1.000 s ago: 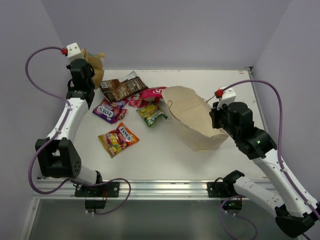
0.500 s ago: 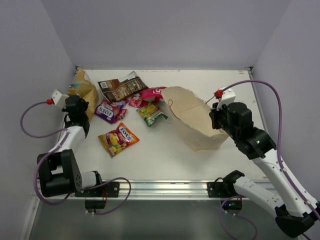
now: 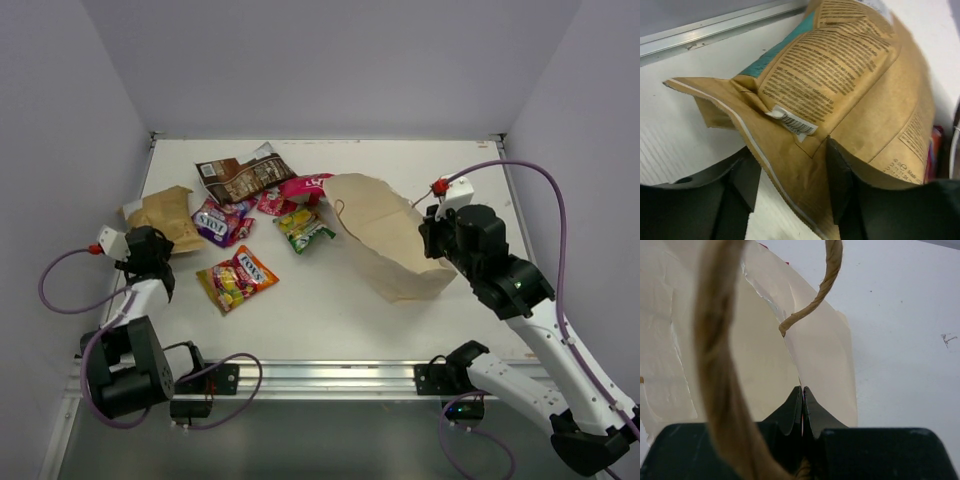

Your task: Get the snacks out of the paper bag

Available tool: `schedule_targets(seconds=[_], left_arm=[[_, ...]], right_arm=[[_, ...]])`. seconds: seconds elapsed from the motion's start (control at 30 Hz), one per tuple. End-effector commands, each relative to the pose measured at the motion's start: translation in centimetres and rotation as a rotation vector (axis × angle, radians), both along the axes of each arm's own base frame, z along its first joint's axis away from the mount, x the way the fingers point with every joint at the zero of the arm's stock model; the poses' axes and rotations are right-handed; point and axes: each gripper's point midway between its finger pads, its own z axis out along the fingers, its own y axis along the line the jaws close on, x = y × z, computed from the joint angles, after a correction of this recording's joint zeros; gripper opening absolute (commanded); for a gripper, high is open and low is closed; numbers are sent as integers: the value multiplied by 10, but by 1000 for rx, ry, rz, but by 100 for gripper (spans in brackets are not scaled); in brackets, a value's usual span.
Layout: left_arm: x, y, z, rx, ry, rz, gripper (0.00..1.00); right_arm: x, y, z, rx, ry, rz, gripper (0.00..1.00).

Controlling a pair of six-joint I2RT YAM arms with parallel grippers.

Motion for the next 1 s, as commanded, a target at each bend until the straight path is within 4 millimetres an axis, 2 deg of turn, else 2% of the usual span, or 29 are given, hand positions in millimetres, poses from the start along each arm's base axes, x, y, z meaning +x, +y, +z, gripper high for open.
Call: schedule_targets(seconds=[0.0,0.07,0.1,0.13,0.17,0.2,0.23,0.27,0.3,0.33,0.4,0.5,0.53,0.57,0.63,0.67,0.73,0.77,0.8,0.83,0.87,0.93,0.97], left_arm=[[16,16,4,51,87,-49,62],[28,10,6,49,129,-138,77],[42,10,24,66,105,-171,92],[46,7,32,73,99,-201,99],[48,1,37,78,103,-254,100],[50,0,58,105,65,-271,100],[47,-2,63,113,70,-284,100],[42,-6,67,114,82,-304,100],[38,-8,86,140,45,-313,100],[34,-11,92,147,36,-319,100],[23,-18,97,131,36,-330,100],[9,-40,108,128,11,-383,100],[3,-44,104,139,50,-399,100],[0,-50,102,144,72,-414,100],[-11,-51,104,173,120,-416,100],[-12,-57,106,187,126,-433,100],[-17,-67,113,225,128,-473,100],[-17,-71,117,239,119,-492,100],[-16,-75,121,250,107,-513,100],[-15,-84,122,262,104,-560,100],[-14,-87,122,267,102,-578,100],[-13,-94,124,284,83,-616,100],[-13,-97,124,292,76,-630,100]], right_arm=[[-3,2,11,31,-5,3,0],[-2,2,10,32,6,-9,0],[0,2,12,39,10,-20,0],[1,1,8,27,31,-32,0],[3,0,11,31,31,-45,0],[5,0,11,41,38,-66,0],[9,0,10,36,48,-84,0],[13,-2,17,44,36,-109,0],[16,-3,19,55,36,-131,0],[20,-3,23,60,32,-147,0],[33,-7,32,69,29,-209,0],[53,-15,44,94,30,-292,0],[57,-17,46,102,39,-303,0],[64,-25,58,130,21,-333,0],[77,-25,61,165,40,-342,0],[84,-34,76,194,14,-369,0],[100,-32,78,213,30,-365,0],[107,-35,96,240,-2,-370,0],[119,-30,92,255,21,-360,0],[125,-29,110,284,-8,-358,0],[131,-27,115,293,-14,-353,0],[148,-23,115,310,-3,-354,0],[154,-24,132,347,-35,-361,0]])
